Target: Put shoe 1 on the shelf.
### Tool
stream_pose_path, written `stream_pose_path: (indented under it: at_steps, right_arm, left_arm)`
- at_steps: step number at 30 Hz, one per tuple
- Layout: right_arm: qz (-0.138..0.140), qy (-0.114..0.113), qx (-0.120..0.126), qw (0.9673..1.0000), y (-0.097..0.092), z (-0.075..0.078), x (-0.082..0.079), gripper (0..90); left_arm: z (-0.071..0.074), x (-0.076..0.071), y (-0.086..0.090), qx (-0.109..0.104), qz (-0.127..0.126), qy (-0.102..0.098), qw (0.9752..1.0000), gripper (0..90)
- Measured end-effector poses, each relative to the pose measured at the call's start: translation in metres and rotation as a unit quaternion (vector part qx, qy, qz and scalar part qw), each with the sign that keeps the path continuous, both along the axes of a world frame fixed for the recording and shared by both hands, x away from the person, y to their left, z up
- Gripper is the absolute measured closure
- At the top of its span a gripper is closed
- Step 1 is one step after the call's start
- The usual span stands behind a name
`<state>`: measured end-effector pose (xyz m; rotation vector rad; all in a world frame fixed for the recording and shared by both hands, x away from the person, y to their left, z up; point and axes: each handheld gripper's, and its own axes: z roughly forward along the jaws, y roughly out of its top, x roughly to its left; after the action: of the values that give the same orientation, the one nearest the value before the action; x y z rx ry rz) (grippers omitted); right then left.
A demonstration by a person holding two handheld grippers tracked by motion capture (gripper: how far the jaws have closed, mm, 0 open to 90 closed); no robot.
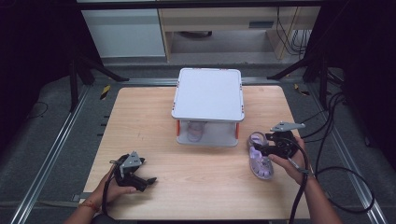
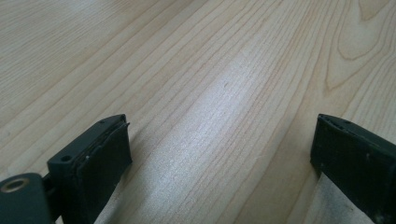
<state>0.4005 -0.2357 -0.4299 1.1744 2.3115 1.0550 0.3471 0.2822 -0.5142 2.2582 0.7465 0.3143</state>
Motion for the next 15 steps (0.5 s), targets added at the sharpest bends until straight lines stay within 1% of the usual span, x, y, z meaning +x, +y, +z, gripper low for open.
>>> stream_pose_path:
  at_steps: [1,3,4,5,6,7,8,10,11,12,13,14,15]
  right_arm:
    - [0.002,0.005,-0.005,1.0,0.004,-0.002,0.003,36.8]
    - [0.01,0.018,-0.006,0.9998,0.013,-0.007,0.009,37.4]
    - [0.01,0.018,-0.006,0.9998,0.013,-0.007,0.009,37.4]
    - [0.01,0.024,-0.017,0.9995,0.017,-0.009,0.011,37.4]
    - [0.0,0.032,-0.038,0.9988,0.024,-0.014,0.016,40.3]
    - [0.0,0.032,-0.038,0.9988,0.024,-0.014,0.016,40.3]
    - [-0.002,0.038,-0.039,0.9985,0.027,-0.017,0.019,40.9]
    - [-0.014,0.047,-0.058,0.9971,0.031,-0.022,0.027,43.6]
    - [-0.018,0.053,-0.063,0.9965,0.033,-0.025,0.03,45.7]
    - [-0.019,0.067,-0.074,0.9948,0.035,-0.031,0.036,52.3]
    - [-0.019,0.067,-0.074,0.9948,0.035,-0.031,0.036,52.3]
    - [-0.019,0.072,-0.078,0.9941,0.036,-0.033,0.038,58.6]
    - [-0.01,0.084,-0.073,0.9937,0.037,-0.035,0.039,64.3]
  left_arm:
    - [0.0,0.0,0.0,0.0,-0.001,0.0,1.0,3.7]
    - [0.0,0.0,0.0,0.0,0.0,0.0,1.0,3.6]
    - [0.0,0.0,0.0,0.0,0.0,0.0,1.0,3.6]
    - [0.0,0.0,0.0,0.0,0.0,0.0,1.0,3.6]
    - [0.0,0.0,0.0,0.0,0.0,0.0,1.0,3.6]
    - [0.0,0.0,0.0,0.0,0.0,0.0,1.0,3.6]
    - [0.0,0.0,0.0,0.0,0.0,0.0,1.0,3.6]
    - [0.0,0.0,0.0,0.0,0.0,0.0,1.0,3.6]
    - [0.0,0.0,0.0,0.0,0.0,0.0,1.0,3.6]
    - [0.0,0.0,0.0,0.0,0.0,0.0,1.0,3.6]
    - [0.0,0.0,0.0,0.0,0.0,0.0,1.0,3.6]
    - [0.0,0.0,0.0,0.0,-0.001,0.0,1.0,3.6]
    - [0.0,0.0,0.0,0.0,-0.001,0.0,1.0,3.6]
